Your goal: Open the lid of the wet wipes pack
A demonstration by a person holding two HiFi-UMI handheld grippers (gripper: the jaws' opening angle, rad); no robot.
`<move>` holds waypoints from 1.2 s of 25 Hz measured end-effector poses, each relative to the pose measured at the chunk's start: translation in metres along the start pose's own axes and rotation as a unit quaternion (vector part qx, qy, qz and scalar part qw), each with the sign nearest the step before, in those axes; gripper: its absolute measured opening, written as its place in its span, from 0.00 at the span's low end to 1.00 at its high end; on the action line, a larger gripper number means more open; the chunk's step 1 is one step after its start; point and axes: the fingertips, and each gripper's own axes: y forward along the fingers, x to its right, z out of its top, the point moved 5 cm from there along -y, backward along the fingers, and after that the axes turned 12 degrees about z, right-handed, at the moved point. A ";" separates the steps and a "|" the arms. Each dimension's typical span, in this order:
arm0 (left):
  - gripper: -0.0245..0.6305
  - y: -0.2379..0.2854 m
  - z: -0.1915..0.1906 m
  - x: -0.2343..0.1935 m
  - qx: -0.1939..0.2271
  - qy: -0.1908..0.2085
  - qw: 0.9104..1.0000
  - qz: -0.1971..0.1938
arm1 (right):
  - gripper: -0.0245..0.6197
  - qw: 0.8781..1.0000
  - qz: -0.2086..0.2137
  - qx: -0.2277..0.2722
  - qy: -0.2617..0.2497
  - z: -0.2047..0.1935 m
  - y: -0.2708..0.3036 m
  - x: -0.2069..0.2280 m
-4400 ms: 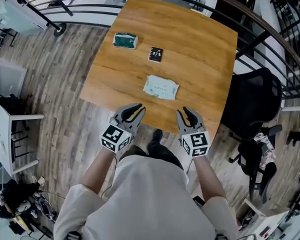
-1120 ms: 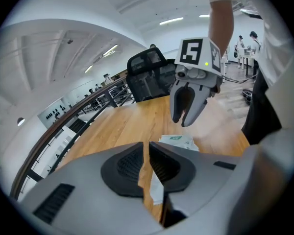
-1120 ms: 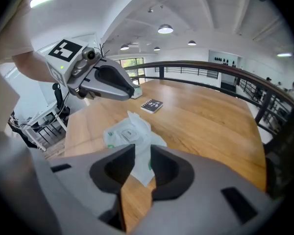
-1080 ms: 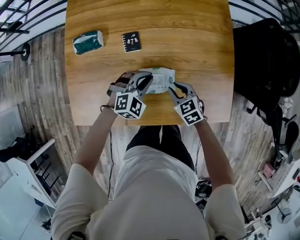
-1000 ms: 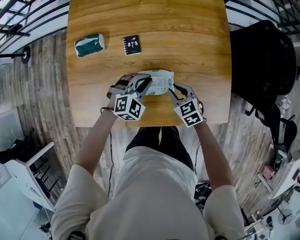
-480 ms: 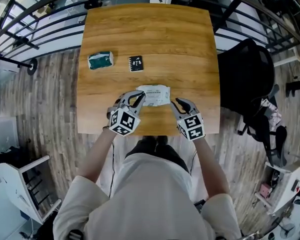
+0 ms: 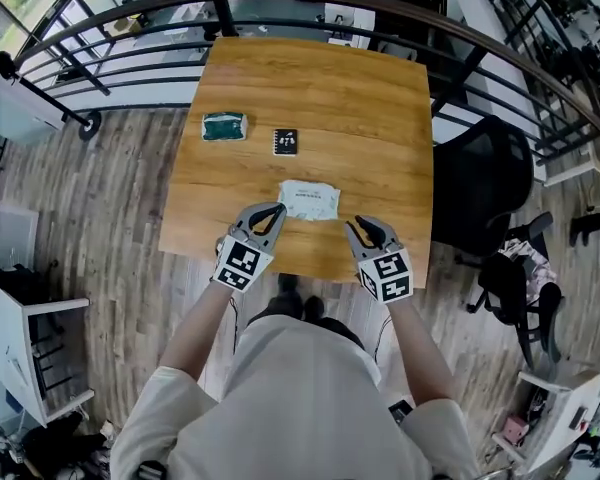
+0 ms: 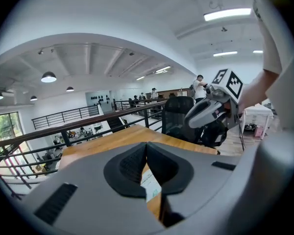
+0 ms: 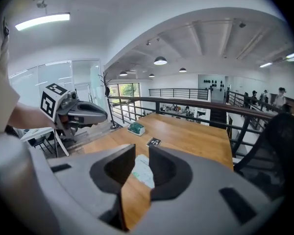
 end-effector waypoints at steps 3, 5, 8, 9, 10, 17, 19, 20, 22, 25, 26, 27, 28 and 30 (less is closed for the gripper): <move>0.03 -0.020 0.004 0.013 0.000 -0.021 1.000 0.017 | 0.15 1.000 0.000 0.008 -0.005 -0.001 -0.020 -0.008; 0.03 -0.034 0.005 0.020 -0.001 -0.034 0.999 0.027 | 0.15 1.000 0.003 0.015 -0.007 -0.003 -0.031 -0.015; 0.03 -0.057 0.004 0.029 0.000 -0.056 0.998 0.039 | 0.15 1.000 0.009 0.024 -0.012 -0.004 -0.046 -0.026; 0.03 -0.064 0.004 0.032 0.002 -0.065 0.997 0.043 | 0.15 0.999 0.011 0.028 -0.013 -0.004 -0.050 -0.030; 0.03 -0.071 0.005 0.035 0.004 -0.073 0.996 0.046 | 0.15 0.999 0.012 0.032 -0.015 -0.004 -0.055 -0.034; 0.03 -0.114 0.009 0.049 0.011 -0.108 0.992 0.068 | 0.12 0.998 0.009 0.055 -0.018 -0.004 -0.084 -0.055; 0.03 -0.124 0.008 0.050 0.012 -0.113 0.991 0.071 | 0.09 0.998 0.002 0.062 -0.016 -0.003 -0.088 -0.059; 0.03 -0.127 0.007 0.050 0.012 -0.115 0.991 0.072 | 0.09 0.998 -0.002 0.065 -0.015 -0.003 -0.090 -0.060; 0.03 -0.135 0.005 0.048 0.013 -0.118 0.990 0.074 | 0.08 0.997 -0.010 0.070 -0.013 -0.001 -0.092 -0.064; 0.03 -0.144 0.005 0.042 0.019 -0.121 0.990 0.075 | 0.05 0.997 -0.022 0.075 -0.010 0.001 -0.095 -0.069; 0.03 -0.147 0.005 0.039 0.021 -0.123 0.989 0.076 | 0.05 0.997 -0.026 0.077 -0.010 0.002 -0.096 -0.071; 0.03 -0.148 0.005 0.035 0.024 -0.125 0.989 0.076 | 0.04 0.996 -0.032 0.079 -0.010 0.004 -0.097 -0.072; 0.03 -0.149 0.006 0.032 0.026 -0.127 0.989 0.076 | 0.04 0.996 -0.038 0.081 -0.009 0.005 -0.098 -0.073; 0.03 -0.151 0.006 0.027 0.030 -0.129 0.988 0.073 | 0.04 0.995 -0.049 0.085 -0.007 0.008 -0.100 -0.076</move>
